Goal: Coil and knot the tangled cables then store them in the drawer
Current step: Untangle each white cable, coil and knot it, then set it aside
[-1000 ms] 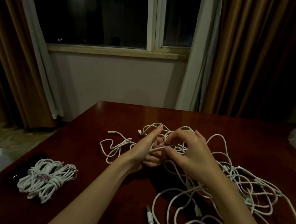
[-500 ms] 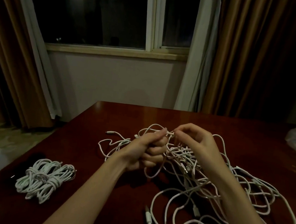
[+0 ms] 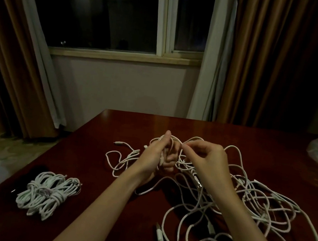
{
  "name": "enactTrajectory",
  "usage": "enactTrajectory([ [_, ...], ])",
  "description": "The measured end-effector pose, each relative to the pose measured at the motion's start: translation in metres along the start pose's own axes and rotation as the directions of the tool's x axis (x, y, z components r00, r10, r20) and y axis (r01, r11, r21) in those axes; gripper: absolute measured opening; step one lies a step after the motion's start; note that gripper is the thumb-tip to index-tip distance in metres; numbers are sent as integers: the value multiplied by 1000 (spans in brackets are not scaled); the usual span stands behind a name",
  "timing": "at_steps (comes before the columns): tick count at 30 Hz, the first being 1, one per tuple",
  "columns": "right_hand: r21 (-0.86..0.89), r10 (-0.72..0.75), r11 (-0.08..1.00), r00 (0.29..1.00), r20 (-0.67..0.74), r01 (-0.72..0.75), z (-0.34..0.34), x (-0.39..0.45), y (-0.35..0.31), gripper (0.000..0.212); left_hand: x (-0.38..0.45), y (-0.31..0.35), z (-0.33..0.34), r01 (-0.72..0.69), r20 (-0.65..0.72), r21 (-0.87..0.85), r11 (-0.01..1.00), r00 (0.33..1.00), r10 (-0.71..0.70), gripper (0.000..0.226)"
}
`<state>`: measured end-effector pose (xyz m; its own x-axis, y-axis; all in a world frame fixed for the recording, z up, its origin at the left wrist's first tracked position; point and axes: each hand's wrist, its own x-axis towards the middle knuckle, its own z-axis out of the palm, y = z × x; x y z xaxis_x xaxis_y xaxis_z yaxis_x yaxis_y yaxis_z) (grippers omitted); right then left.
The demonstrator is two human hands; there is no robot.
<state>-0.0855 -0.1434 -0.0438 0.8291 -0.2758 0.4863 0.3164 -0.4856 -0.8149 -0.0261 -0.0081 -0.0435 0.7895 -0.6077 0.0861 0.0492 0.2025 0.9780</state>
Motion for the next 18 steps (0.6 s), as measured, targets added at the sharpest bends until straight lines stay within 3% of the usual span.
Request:
enactTrajectory([
  [3,-105,-47,994,998,-29,43,0,0,1,14,4,-6,1,-41,-123,108,993,991,54,50],
  [5,-138,-66,989,997,-44,59,1,0,0,11,6,-8,2,-55,-146,90,994,987,68,50],
  [8,-144,-103,984,995,16,104,4,-3,-1,12,4,-6,4,-29,-69,-117,993,997,21,50],
  [11,-118,-93,988,992,88,103,7,-4,1,15,3,-1,5,25,-21,-391,920,999,-36,48],
  [15,-39,32,999,962,271,-23,8,-6,-1,28,7,-1,-2,-39,-136,-594,804,989,-53,47],
  [18,-52,79,996,950,301,-67,8,-6,-3,19,8,0,-14,-133,-243,-700,702,968,-58,48],
])
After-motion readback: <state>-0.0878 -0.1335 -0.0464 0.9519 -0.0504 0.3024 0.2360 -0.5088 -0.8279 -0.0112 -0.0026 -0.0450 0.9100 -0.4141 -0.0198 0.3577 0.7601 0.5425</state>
